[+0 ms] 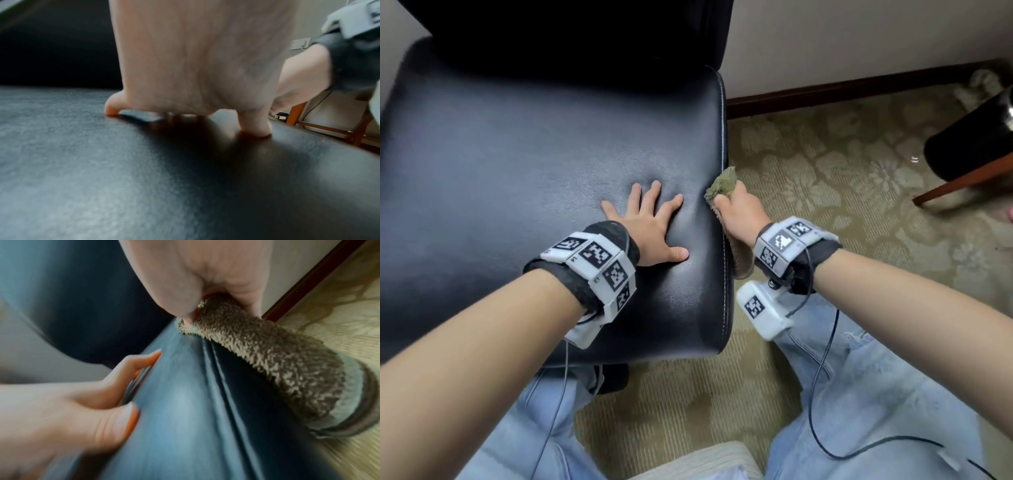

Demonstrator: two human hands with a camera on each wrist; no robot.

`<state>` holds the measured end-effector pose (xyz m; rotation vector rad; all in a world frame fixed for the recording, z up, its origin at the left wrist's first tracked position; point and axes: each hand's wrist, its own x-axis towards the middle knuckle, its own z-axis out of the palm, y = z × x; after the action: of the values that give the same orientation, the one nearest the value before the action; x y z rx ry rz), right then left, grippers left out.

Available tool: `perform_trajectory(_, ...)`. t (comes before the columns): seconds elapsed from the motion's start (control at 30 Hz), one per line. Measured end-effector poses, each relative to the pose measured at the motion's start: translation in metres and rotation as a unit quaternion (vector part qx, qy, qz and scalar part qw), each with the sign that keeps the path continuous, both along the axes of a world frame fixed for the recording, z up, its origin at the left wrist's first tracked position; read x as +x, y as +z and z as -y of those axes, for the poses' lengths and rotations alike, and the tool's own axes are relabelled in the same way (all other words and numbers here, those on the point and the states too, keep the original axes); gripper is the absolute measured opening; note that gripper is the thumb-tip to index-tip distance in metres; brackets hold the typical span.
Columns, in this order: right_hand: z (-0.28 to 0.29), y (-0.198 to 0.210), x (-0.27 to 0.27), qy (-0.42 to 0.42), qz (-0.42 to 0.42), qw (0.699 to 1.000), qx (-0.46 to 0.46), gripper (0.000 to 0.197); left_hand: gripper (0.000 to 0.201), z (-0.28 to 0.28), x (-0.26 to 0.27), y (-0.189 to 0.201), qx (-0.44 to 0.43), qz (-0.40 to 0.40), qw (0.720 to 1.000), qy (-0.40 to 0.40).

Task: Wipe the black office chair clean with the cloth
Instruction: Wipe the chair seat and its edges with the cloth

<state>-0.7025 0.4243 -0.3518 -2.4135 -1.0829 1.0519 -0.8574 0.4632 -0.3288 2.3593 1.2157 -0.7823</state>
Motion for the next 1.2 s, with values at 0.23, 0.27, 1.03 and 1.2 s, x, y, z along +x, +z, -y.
perform_trajectory(0.23,-0.062,0.009,0.026,-0.043,0.035,0.998,0.032,0.041,0.093,-0.001,0.001,0.003,-0.013,-0.002,1.0,0.0)
perform_trajectory(0.27,-0.065,0.01,0.03,-0.031,0.032,0.998,0.034,0.04,0.094,-0.001,0.001,0.003,-0.013,-0.003,1.0,-0.002)
perform_trajectory(1.03,0.005,-0.017,0.011,0.035,-0.001,0.963,0.268,0.052,0.095,-0.05,0.025,0.006,0.027,0.081,0.992,0.088)
perform_trajectory(1.2,-0.007,-0.012,0.01,0.09,0.049,0.984,0.148,0.049,0.101,-0.056,0.022,0.0,-0.008,0.056,0.994,0.096)
